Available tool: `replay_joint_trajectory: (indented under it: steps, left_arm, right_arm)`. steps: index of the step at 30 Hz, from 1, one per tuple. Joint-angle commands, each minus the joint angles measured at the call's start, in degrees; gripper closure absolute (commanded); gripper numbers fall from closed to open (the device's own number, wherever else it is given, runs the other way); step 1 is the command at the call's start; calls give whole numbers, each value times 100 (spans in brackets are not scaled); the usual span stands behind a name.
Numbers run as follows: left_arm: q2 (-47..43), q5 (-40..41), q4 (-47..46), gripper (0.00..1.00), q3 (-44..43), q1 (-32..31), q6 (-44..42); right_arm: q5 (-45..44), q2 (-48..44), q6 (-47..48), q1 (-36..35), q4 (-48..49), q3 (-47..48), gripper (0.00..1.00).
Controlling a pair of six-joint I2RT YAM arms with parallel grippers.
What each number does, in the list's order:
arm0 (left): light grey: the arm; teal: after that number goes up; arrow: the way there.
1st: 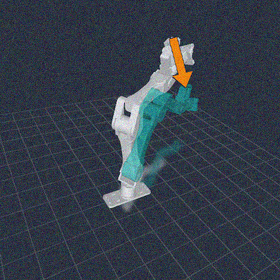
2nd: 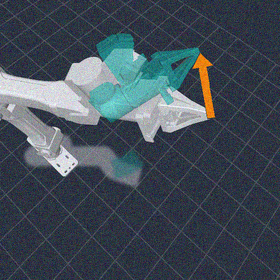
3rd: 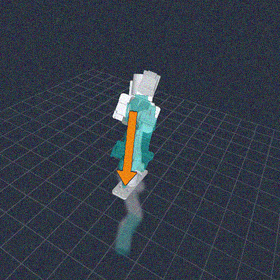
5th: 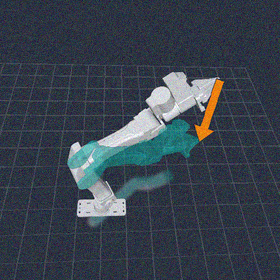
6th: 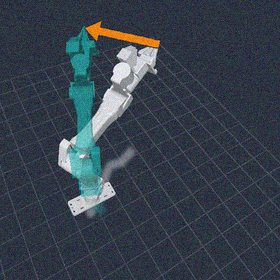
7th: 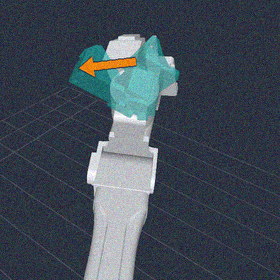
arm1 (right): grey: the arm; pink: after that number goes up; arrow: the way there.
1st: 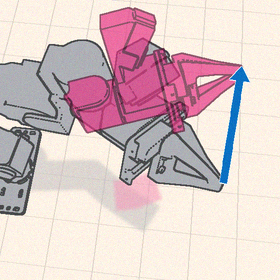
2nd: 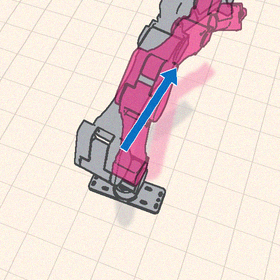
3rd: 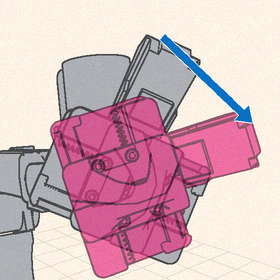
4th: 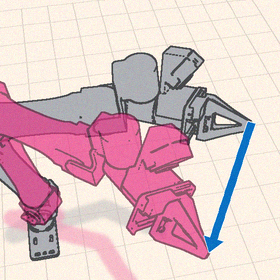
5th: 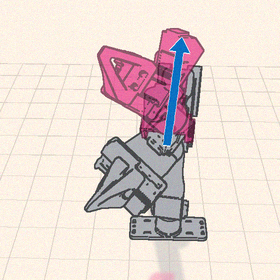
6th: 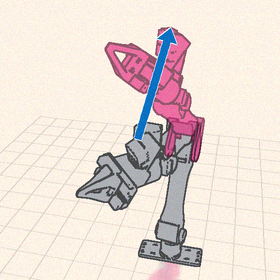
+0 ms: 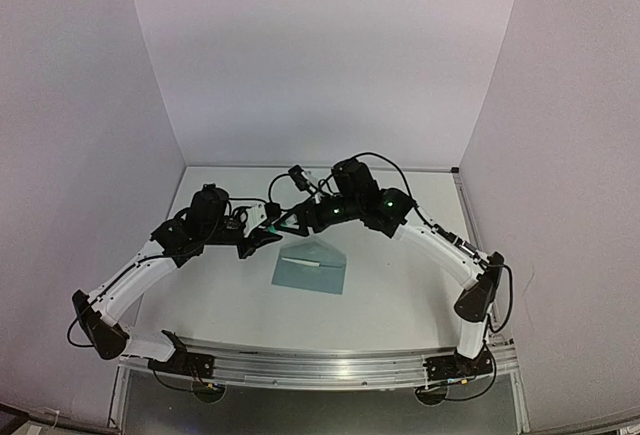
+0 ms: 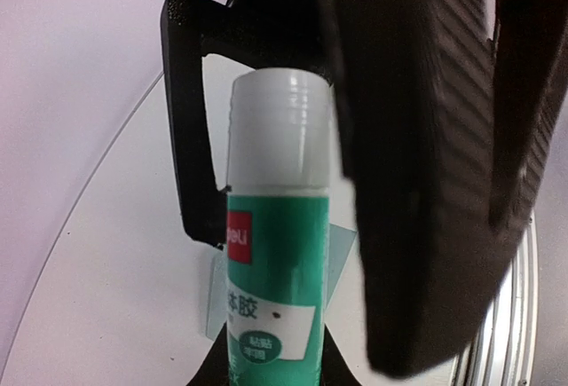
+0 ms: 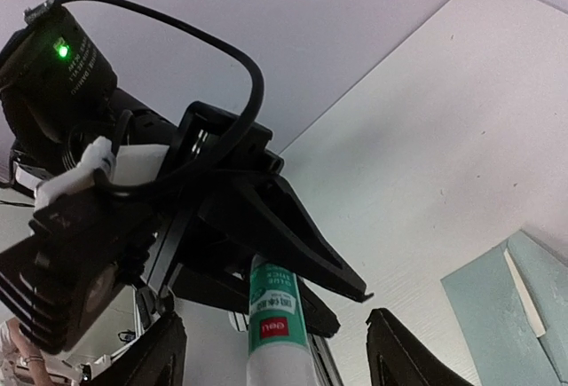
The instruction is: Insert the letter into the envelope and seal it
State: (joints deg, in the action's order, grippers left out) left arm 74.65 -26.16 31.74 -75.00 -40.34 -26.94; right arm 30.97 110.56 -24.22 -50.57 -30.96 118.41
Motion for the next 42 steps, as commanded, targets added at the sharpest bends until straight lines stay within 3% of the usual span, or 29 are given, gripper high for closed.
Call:
replay_joint_trajectory:
  steps: [1,8,9,13,16,17,24,40,42]
  left_arm:
    - [-178,74,199,100,-304,8,-251]
    - [-132,60,201,100,-373,8,-335]
    - [-125,58,191,100,-391,8,-316]
    - [-109,84,173,100,-449,8,-249]
    - [-108,72,191,100,-458,7,-259]
    - [-104,69,195,100,-464,7,-257]
    - [-82,1,277,100,-488,8,-296]
    - [-271,298,598,100,-111,140,-355]
    - [-279,314,596,100,-110,140,-358]
  right_arm:
    - [-118,-677,165,114,84,-340,38]
    - [-24,-704,82,128,75,-461,69]
    - [24,-672,69,128,73,-459,69]
    - [103,-628,52,130,73,-521,53]
    - [112,-598,54,138,73,-524,53]
    - [134,-577,51,136,73,-500,56]
    - [148,-538,123,139,82,-395,100]
    - [-80,-1717,66,1090,88,-1673,100]
    - [-509,-1777,21,1160,-77,-1778,100]
